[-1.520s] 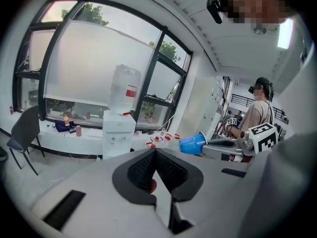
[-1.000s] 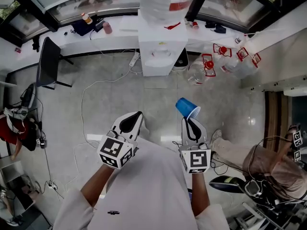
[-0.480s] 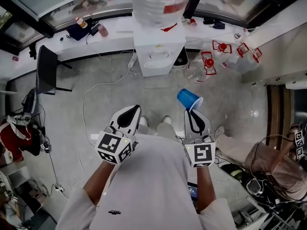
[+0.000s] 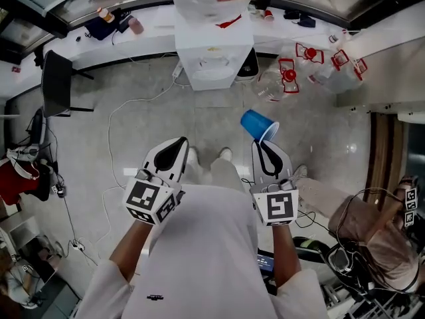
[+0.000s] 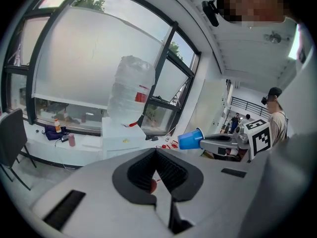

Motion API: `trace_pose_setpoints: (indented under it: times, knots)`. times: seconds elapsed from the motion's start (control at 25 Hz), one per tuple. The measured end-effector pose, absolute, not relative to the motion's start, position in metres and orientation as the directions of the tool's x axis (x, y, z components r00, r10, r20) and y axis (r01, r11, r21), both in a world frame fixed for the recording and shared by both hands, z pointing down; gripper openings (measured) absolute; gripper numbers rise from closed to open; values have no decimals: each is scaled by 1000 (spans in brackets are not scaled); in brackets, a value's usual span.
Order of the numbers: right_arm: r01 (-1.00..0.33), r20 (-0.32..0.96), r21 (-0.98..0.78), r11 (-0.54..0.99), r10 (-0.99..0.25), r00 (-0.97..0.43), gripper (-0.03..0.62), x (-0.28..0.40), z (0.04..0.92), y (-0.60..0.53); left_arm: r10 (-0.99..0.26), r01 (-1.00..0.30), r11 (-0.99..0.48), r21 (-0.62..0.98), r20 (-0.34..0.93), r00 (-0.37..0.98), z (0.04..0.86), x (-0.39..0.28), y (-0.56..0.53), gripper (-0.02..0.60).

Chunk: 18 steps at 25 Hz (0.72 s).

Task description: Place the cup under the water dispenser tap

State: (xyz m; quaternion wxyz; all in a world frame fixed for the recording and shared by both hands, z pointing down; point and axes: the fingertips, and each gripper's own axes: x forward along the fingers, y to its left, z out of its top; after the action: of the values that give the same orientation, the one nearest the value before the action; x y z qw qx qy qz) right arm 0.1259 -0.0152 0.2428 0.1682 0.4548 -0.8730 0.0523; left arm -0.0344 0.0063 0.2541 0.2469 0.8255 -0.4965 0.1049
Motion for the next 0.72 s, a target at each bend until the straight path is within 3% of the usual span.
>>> trace_pose_setpoints:
  times: [0.72]
  knots:
    - [-717, 396, 130, 684, -699, -595, 26, 102, 329, -83, -758, -902, -298, 312, 498, 422, 343, -37, -45, 2]
